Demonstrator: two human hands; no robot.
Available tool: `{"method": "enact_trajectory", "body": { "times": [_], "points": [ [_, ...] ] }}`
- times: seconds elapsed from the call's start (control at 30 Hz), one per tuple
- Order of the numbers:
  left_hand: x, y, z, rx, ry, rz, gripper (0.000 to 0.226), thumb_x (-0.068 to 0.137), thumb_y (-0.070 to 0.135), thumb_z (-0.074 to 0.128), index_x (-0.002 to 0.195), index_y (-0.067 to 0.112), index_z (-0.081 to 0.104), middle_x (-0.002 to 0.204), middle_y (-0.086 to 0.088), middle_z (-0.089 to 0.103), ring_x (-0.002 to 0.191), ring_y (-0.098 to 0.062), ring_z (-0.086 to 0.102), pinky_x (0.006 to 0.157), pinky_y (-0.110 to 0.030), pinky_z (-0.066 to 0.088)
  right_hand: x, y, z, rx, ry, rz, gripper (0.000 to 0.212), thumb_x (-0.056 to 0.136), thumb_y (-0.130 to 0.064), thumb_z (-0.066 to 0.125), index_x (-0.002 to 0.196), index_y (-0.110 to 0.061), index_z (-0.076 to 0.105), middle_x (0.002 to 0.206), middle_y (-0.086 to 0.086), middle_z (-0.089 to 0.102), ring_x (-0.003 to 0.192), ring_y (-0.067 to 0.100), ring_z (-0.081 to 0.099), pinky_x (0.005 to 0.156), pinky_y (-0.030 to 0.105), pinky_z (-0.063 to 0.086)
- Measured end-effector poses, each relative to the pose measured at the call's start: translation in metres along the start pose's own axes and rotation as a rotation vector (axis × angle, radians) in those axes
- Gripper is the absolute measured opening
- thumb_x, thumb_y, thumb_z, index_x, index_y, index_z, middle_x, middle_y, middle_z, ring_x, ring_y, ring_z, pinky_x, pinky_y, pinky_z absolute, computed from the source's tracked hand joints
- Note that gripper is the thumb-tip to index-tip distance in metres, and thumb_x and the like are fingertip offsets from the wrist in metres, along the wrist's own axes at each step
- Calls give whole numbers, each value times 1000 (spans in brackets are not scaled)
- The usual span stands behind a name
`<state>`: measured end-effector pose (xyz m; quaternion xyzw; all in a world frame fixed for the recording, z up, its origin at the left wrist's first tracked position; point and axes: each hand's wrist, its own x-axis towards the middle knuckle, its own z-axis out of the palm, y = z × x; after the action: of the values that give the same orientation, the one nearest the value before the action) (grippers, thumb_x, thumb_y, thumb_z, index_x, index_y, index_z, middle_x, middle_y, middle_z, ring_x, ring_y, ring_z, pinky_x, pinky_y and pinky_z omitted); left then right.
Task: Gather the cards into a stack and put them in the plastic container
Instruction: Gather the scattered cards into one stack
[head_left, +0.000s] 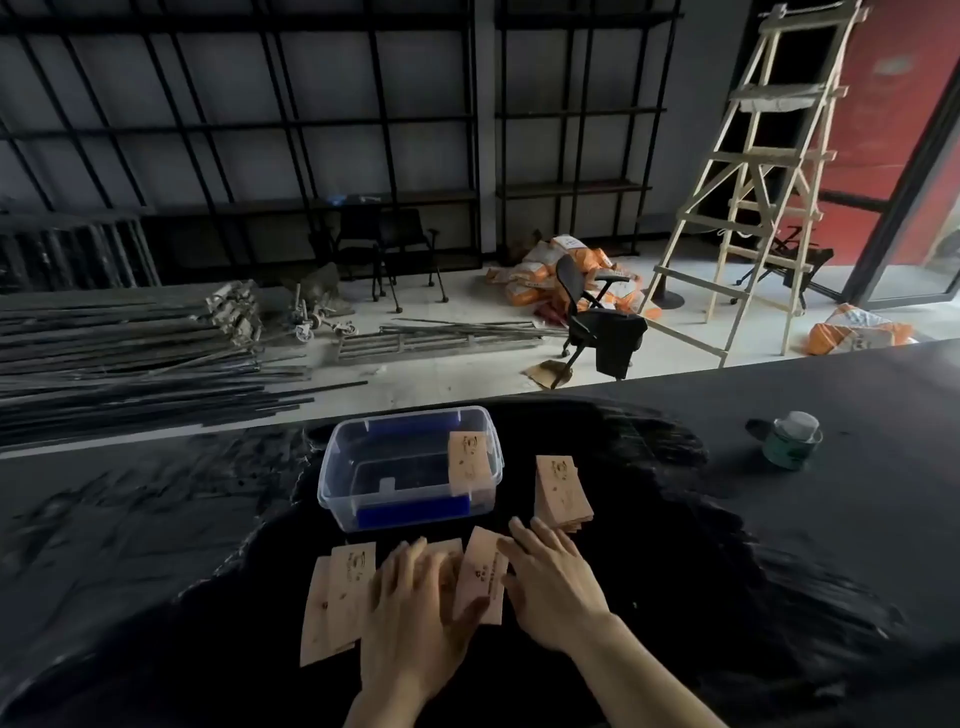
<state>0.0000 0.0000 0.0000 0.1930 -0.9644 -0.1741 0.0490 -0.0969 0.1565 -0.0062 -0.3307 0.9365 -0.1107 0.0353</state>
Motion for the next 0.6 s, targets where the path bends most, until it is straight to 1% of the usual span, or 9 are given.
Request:
{"method": "enact_trajectory", "body": {
  "times": [0.03,0.13,0.2,0.3,0.37,0.43,0.5,0.53,0.6],
  "points": [
    [-2,2,3,-6,-47,-17,81,79,84,39,147,39,40,164,9,28,153,-16,20,126,-40,20,-2,0,6,-1,-55,-20,56,104,-33,50,156,-23,33,171,4,18,156,29,10,126,44,12],
    [-8,8,14,6,-50,-37,86,79,79,51,151,33,38,166,7,24,154,-18,17,127,-40,17,-8,1,20,-11,-99,-42,63,102,-27,53,159,-20,27,170,2,20,157,28,9,126,43,9],
    [-9,11,20,4,-49,-57,86,79,75,57,151,32,38,165,7,25,154,-18,16,127,-39,16,-12,2,25,-14,-58,-46,61,100,-28,55,156,-18,33,167,3,29,156,27,15,125,41,11],
    [-9,14,22,-72,-35,-72,73,78,66,68,141,36,48,159,12,34,152,-16,20,127,-39,17,-16,4,21,-10,31,-83,50,96,-28,60,144,-18,50,154,3,47,151,25,28,124,36,19],
    [-10,15,22,-150,-39,-93,65,79,54,74,137,38,49,154,14,39,151,-15,20,127,-39,14,-16,7,17,34,79,-105,52,92,-24,65,142,-18,51,152,4,48,150,26,32,122,37,27],
    [-10,13,23,-184,-39,-81,57,81,45,74,132,41,50,147,16,44,149,-14,23,125,-36,13,-14,9,14,68,149,-145,69,90,-18,69,151,-18,39,163,5,34,154,27,21,124,40,28],
    [-10,13,22,-218,-19,-19,49,82,43,72,126,44,51,140,22,48,145,-10,27,119,-28,14,-10,14,14,31,194,-218,83,88,-15,73,157,-24,27,169,2,20,156,26,10,125,43,21],
    [-11,12,21,-224,-14,20,46,82,46,68,125,45,51,137,24,49,142,-6,29,116,-24,14,-9,16,15,8,191,-251,84,88,-16,74,157,-27,28,167,0,24,156,26,12,125,44,20],
    [-14,9,18,-252,-5,66,50,79,55,53,128,43,53,134,27,48,134,3,30,115,-23,17,-9,20,21,-40,163,-300,73,87,-19,77,150,-27,42,153,0,50,151,26,32,124,45,23]
  ]
}}
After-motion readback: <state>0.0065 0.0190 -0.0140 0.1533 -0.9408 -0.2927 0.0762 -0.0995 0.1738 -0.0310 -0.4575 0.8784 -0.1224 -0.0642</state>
